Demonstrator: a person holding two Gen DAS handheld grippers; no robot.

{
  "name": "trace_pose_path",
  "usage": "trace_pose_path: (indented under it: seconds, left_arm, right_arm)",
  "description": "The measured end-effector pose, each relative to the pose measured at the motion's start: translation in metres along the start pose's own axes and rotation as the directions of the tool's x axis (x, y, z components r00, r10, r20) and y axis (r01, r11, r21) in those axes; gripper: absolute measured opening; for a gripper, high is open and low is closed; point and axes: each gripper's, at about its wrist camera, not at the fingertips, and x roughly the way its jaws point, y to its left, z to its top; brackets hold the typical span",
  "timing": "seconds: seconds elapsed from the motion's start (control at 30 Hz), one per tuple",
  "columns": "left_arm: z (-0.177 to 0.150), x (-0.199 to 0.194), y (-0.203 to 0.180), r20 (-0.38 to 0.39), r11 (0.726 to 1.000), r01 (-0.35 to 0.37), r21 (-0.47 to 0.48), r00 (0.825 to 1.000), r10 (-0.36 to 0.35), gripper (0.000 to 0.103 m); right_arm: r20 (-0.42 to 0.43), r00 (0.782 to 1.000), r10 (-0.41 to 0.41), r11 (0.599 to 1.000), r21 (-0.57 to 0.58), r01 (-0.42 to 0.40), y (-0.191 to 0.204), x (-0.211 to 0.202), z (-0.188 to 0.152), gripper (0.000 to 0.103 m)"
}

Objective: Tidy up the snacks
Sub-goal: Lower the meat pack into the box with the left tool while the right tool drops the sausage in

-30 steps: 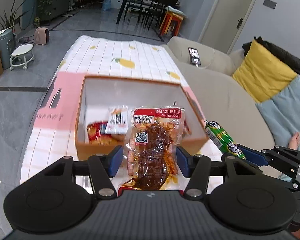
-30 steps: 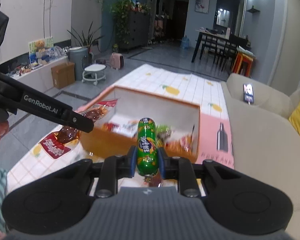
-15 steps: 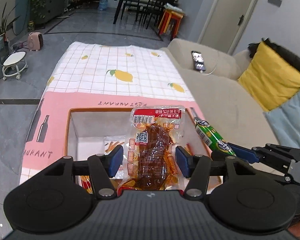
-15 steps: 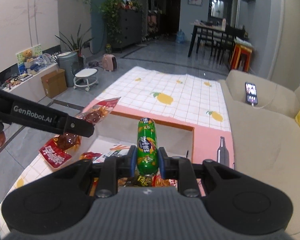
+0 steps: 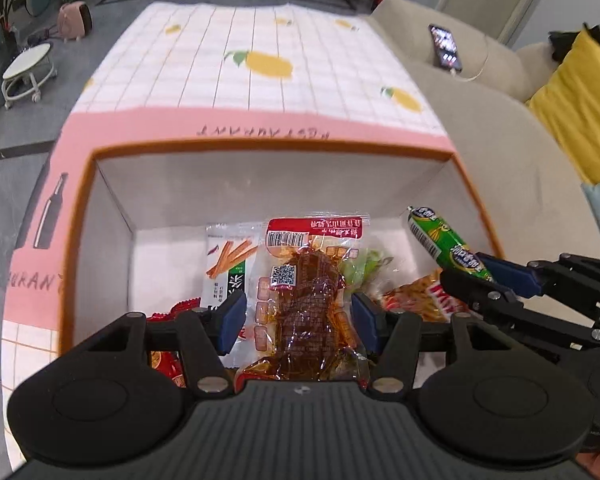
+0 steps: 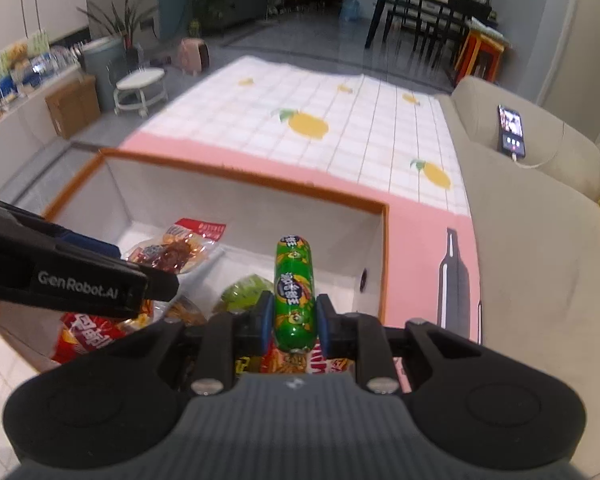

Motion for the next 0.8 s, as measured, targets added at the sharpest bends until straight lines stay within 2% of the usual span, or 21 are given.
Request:
trace_pose_path:
  seconds: [0.37,0.47,0.57,0.63,0.8]
  left_arm:
    - [0.005,0.039,0.002,-0.107,0.998,-0.06,-0.032,0.993,0.057,0.067]
    - [0.005,0.043,0.001,-0.113,0.996,-0.089,-0.027,0.99,0.085,0.068]
    - [0.005,0.045,0.003,-0.119,0.996,-0.088,-0.035,0.989,0.083,0.07]
    - [0.004,0.045,0.005,-0.12,0.995,-0.093,-0.039,0.989,0.088,0.075]
    - [0.004,0.035,0.007,-0.088,0.995,-0.082,-0.051,0.993,0.077,0.088]
  right_arm:
    - [-0.078,0.996,-0.044,0.999,-0.027,0.042,0.002,0.038,-0.001,0.019]
    - [-0.088,0.995,-0.044,0.999,-0.033,0.041,0.001,0.041,-0.002,0.021]
    - [-0.089,0.995,-0.047,0.998,-0.033,0.044,0.0,0.042,-0.001,0.022]
    - [-0.081,0.996,-0.047,0.998,-0.033,0.045,0.0,0.039,-0.002,0.022]
    - [-0.083,0.996,-0.03,0.999,-0.022,0.029,-0.002,0.032,0.0,0.033]
